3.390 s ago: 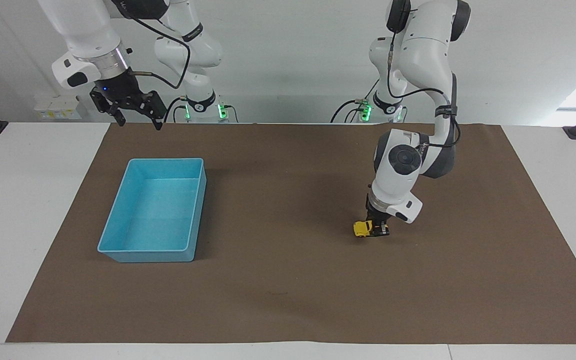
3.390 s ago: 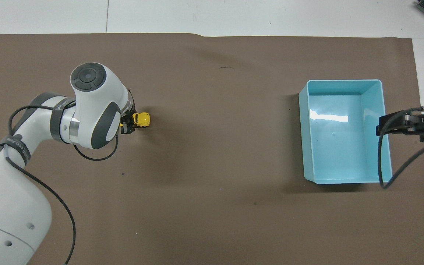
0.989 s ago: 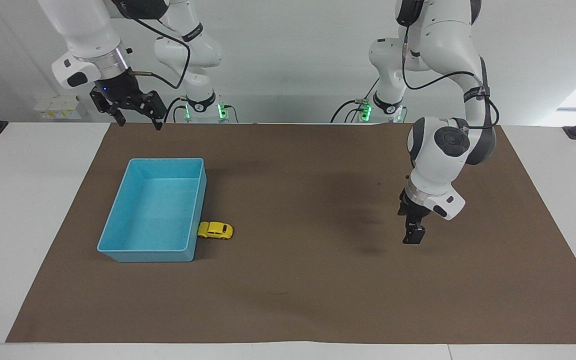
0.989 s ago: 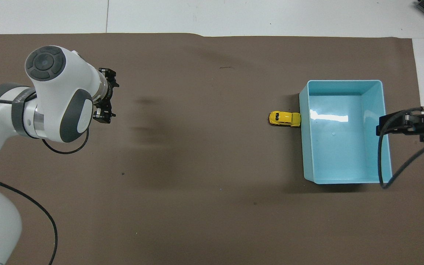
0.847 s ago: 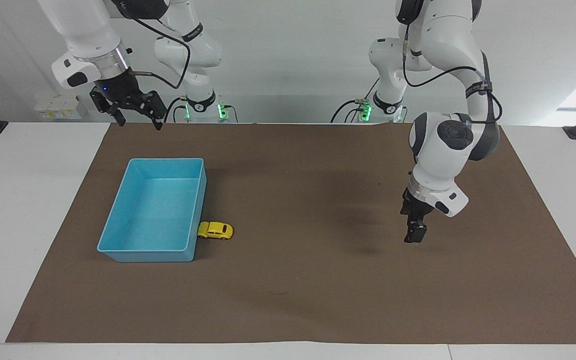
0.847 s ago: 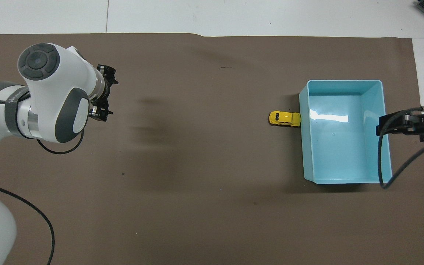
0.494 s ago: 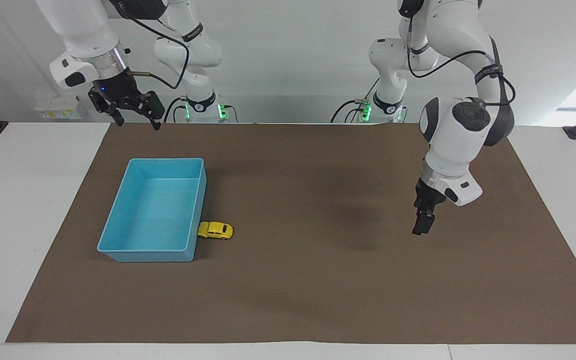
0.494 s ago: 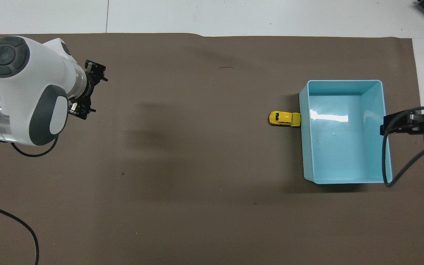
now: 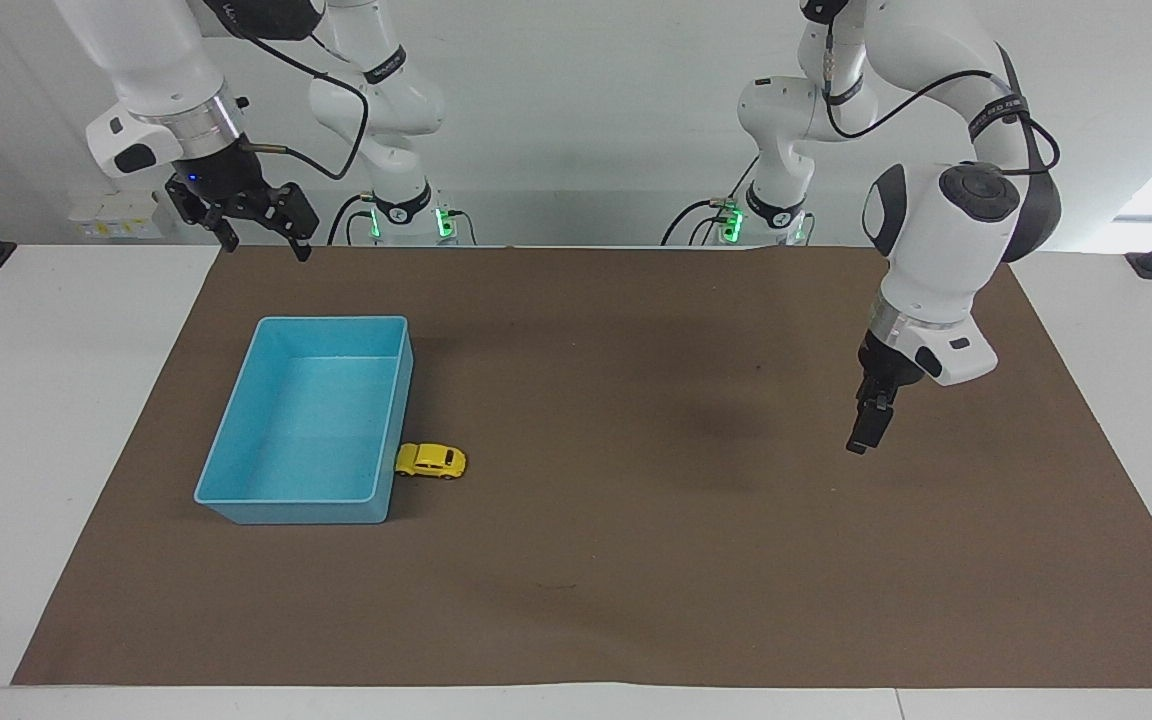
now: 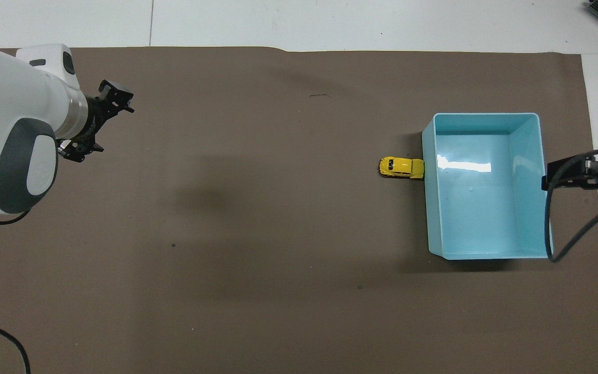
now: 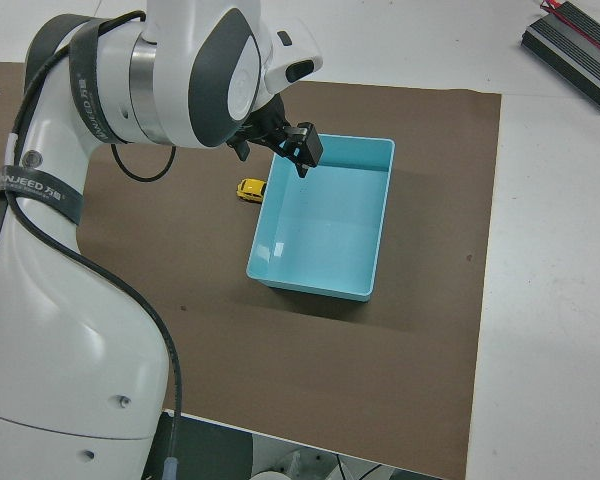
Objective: Wind up and store yellow beetle car
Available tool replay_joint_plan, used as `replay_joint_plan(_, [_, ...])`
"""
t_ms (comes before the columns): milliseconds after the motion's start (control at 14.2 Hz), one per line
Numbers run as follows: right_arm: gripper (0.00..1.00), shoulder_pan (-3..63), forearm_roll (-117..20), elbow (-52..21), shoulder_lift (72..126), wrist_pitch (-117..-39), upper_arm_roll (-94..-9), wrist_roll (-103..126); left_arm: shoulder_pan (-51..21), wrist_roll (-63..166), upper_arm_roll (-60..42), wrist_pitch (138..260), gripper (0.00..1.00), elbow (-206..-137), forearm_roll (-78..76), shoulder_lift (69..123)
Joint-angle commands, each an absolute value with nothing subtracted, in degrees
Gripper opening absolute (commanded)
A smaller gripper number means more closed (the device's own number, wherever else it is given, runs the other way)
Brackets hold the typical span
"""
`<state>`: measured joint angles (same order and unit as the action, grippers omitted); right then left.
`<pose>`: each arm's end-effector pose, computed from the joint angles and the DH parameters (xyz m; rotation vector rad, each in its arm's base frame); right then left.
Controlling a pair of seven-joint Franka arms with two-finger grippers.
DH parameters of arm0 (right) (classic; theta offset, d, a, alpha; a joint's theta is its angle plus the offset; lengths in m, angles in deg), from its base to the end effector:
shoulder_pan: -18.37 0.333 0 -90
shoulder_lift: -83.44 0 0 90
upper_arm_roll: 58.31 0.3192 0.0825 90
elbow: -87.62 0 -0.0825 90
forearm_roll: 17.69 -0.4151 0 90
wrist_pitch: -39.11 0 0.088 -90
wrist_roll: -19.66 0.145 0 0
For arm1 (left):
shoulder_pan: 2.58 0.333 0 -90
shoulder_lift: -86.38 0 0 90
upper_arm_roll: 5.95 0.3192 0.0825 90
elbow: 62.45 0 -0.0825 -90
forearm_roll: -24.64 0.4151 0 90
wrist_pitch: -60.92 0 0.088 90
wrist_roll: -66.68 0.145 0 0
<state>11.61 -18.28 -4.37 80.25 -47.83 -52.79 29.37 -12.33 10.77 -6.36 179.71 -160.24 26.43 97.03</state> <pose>0.5611 -0.0093 0.5995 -3.1244 0.2992 0.0518 0.6625 -0.1158 0.4516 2.8225 1.1704 0.2548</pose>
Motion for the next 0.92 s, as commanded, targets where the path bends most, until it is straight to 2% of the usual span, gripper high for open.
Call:
replay_joint_plan(0, [1.0,11.7,-18.0,-5.1,79.7,-48.8,-52.8,28.0,-10.4,19.9,-7.0,176.3,1.0,-160.7,26.9,94.6])
replay_joint_plan(565, [1.0,11.7,-18.8,-5.5,79.4,-48.7,-52.6,26.3,-9.1,50.8,-7.0,168.2,1.0,-160.4,26.8,89.3])
replay_joint_plan(847, [1.0,11.7,-19.0,-5.5,79.4,-49.8,-52.3,23.2,-9.1,60.7,-6.9,161.8,1.0,-157.4,26.8,88.3])
